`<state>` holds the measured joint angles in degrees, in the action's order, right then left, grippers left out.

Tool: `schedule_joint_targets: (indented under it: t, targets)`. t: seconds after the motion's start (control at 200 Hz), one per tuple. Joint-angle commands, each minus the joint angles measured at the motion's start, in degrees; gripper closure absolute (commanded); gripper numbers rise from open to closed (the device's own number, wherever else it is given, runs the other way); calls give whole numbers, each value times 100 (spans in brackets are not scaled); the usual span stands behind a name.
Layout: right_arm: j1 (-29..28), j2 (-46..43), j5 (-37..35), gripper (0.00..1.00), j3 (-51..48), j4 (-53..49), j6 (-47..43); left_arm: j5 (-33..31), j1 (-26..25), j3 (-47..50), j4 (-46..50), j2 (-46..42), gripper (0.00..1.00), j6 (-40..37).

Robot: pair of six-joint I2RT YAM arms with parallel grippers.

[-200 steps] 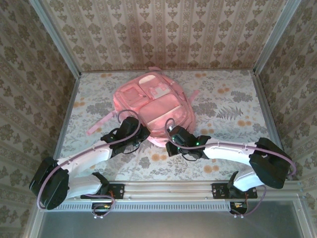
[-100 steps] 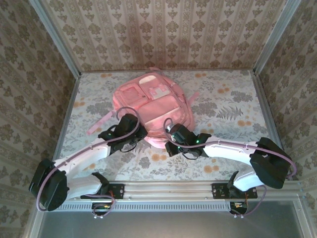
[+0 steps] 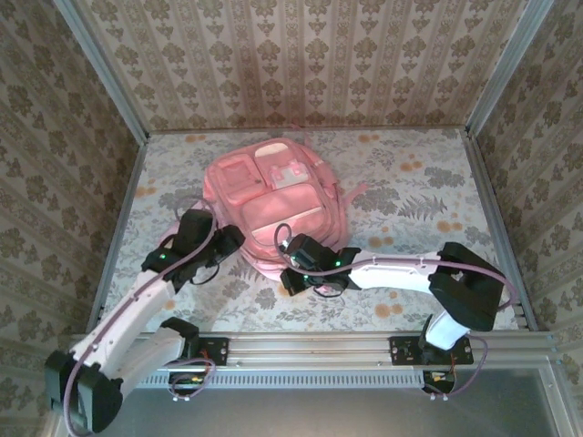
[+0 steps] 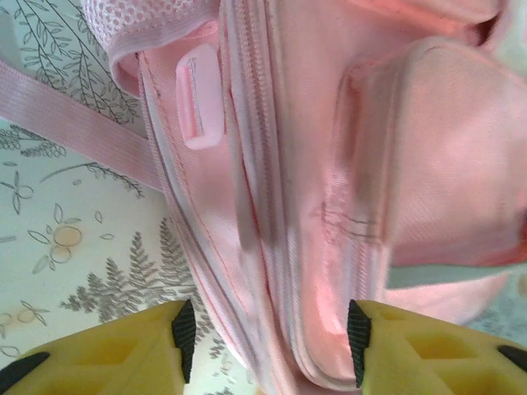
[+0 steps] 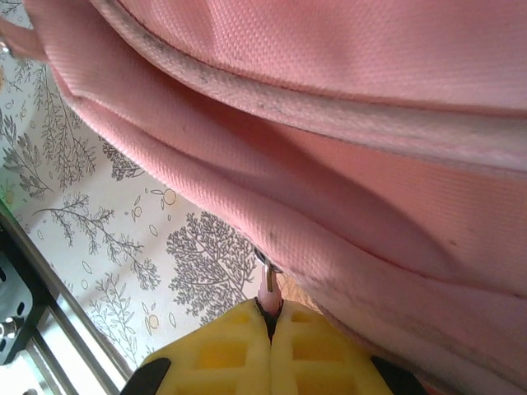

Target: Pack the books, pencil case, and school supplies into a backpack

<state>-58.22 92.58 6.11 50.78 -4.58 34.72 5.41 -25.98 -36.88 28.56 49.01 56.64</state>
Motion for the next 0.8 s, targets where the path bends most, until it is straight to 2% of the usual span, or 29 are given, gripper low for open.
schedule_joint_targets:
  t: [0.0,0.055,0.17,0.35,0.555,0.795]
  targets:
    - [-116,270,114,100,229,487,472,235,125,400,501,-491,44,449]
    - [-161,375,143,100,229,704,605,269,108,689,485,-748,43,828]
    - [-261,615,172,100,295,990,807,428,23,1474,-207,-1354,39,1595]
    - [-320,771,125,100,372,1029,857,-16,-562,1672,-625,-1656,36,1939]
    - [-322,754,113,100,306,1042,870,-350,-962,1746,-1246,-1495,37,2276]
    - [-322,730,102,100,283,1006,818,-478,-1127,1777,-1970,-672,45,2387]
